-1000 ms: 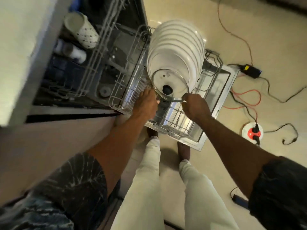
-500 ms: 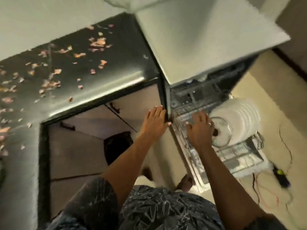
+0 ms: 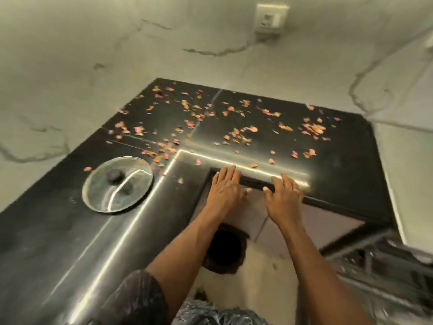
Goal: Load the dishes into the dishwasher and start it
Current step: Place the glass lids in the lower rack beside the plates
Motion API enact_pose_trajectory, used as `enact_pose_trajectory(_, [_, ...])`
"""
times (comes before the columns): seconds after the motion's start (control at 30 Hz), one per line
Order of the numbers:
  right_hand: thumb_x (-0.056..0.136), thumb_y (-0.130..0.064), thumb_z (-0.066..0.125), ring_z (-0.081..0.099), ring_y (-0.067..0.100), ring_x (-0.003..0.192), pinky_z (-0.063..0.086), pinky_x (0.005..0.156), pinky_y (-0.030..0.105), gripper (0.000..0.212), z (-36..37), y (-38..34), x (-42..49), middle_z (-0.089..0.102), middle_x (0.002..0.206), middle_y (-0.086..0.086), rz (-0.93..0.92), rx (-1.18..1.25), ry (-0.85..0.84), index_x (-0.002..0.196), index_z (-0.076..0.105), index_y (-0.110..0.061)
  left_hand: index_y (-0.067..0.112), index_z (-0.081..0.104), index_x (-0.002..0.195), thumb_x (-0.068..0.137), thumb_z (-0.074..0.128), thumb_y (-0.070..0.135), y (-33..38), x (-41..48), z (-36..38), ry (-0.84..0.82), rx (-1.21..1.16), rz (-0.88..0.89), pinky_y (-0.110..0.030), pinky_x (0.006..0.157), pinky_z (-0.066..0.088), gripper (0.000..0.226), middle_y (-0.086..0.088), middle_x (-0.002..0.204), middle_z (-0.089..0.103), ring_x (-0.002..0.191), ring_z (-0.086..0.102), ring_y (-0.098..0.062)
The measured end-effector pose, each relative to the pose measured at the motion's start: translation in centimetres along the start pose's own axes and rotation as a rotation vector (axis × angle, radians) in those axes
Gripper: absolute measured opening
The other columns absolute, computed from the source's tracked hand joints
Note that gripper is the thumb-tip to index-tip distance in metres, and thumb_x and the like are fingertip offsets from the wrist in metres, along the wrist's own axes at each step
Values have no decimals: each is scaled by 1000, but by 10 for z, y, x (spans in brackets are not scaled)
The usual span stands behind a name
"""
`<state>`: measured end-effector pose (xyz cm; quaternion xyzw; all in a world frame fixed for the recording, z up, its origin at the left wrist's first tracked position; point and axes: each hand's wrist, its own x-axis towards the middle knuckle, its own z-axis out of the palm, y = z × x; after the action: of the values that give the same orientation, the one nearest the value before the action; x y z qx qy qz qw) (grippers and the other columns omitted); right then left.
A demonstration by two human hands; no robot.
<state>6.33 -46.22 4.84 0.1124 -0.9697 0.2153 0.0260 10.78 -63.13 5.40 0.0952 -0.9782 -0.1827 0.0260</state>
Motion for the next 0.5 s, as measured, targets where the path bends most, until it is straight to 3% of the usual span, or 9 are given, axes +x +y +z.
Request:
enact_pose_trajectory(0.2, [95,-32,64,34,36,144,23,119,49,46,64,-134,35,44,153,13,-239,21,-132,138,58,-16,15,38,150,97,47,57,-129,-2,-54,110,-93,-285,-42,122,9,68,-5,164,23,152,12,-27])
enact_pose_trajectory(0.33, [93,-32,66,47,38,133,37,112,52,44,109,-205,46,54,141,15,-414,45,-263,133,61,-14,16,53,135,89,36,68,-215,-31,-71,186,-76,-481,-43,115,29,71,-6,145,49,138,37,-29])
enact_pose_trajectory(0.4, [93,-31,66,52,38,127,41,108,49,40,131,-239,48,59,133,15,-480,85,-350,128,63,-13,16,58,126,89,46,61,-250,-55,-81,252,-126,-594,-44,108,37,59,-5,135,54,127,44,-30])
enact_pose_trajectory(0.5, [95,-29,64,55,36,121,43,105,45,36,152,-287,47,61,129,15,-498,166,-490,126,64,-11,18,61,124,89,64,44,-286,-83,-94,368,-187,-730,-44,109,36,44,-7,141,49,131,40,-30])
